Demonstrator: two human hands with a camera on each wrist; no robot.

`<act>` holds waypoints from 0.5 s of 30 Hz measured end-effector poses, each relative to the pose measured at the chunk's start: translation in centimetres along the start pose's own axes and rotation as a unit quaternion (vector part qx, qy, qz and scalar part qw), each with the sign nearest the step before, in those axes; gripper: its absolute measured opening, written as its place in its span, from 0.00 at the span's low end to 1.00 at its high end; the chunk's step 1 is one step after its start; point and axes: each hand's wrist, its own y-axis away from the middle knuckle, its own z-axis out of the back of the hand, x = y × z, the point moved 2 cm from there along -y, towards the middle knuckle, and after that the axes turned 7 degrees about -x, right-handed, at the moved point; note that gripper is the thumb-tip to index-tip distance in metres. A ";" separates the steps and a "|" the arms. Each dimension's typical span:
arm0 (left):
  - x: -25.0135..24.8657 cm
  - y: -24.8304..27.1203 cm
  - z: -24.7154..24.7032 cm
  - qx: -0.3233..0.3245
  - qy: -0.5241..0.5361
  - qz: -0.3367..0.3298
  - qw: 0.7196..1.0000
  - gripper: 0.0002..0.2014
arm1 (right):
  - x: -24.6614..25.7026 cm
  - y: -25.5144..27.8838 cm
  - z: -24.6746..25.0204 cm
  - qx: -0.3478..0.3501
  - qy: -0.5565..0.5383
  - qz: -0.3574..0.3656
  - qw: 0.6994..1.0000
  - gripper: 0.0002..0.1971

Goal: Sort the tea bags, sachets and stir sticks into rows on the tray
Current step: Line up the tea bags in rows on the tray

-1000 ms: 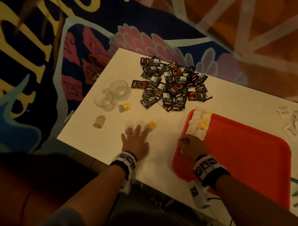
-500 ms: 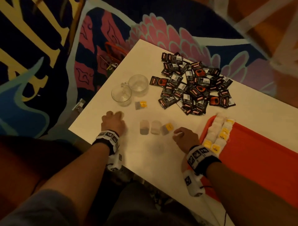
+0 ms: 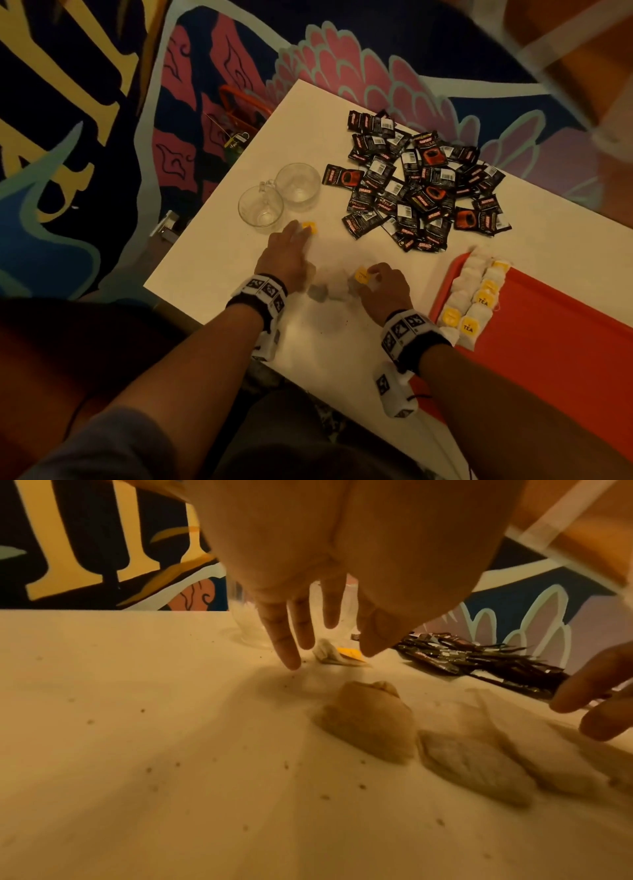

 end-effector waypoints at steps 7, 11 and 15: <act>0.2 1.0 0.1 0.012 -0.112 -0.015 0.993 0.30 | 1.4 -1.1 -1.5 0.010 0.012 -0.002 1.000 0.17; 0.7 3.3 -0.1 -0.043 -0.046 0.023 0.998 0.23 | 1.9 -0.5 -2.0 0.026 0.100 0.029 0.994 0.21; 0.0 5.0 -1.3 -0.054 -0.034 -0.012 0.998 0.23 | 2.1 0.0 -2.4 0.013 0.114 0.075 0.991 0.15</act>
